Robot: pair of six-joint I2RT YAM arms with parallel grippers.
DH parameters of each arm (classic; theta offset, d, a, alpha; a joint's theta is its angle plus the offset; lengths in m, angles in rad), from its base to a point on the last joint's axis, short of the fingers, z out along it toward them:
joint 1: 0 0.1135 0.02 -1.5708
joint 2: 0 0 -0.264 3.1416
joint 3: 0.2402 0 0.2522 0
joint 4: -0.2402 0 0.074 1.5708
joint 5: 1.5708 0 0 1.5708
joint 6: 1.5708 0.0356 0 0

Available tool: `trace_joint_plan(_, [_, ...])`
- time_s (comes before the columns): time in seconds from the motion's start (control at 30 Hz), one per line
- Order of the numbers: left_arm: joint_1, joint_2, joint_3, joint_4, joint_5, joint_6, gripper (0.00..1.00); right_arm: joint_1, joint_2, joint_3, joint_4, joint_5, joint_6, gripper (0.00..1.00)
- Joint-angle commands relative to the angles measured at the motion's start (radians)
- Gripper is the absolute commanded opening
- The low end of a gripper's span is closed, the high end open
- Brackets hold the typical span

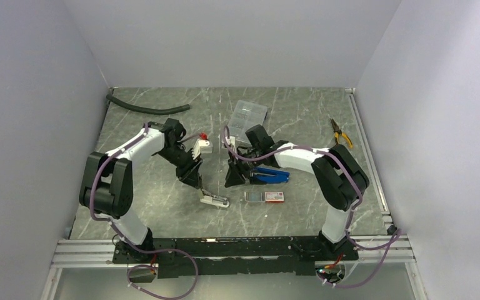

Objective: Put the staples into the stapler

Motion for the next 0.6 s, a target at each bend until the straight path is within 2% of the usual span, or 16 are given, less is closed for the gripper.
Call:
trace_joint_plan(0.0, [-0.001,-0.071,-0.028,0.026,-0.007,0.061,0.03,0.033,0.013,-0.047,0.183,-0.052,0.092,0.41])
trace_joint_plan(0.23, [-0.004,-0.051,0.025,-0.051,-0.059,0.173,0.03,0.062,0.037,-0.102,0.38,0.001,0.269,0.41])
trace_joint_plan(0.57, [-0.034,-0.032,0.047,-0.034,-0.062,0.133,0.03,0.064,0.056,-0.128,0.419,0.065,0.294,0.38])
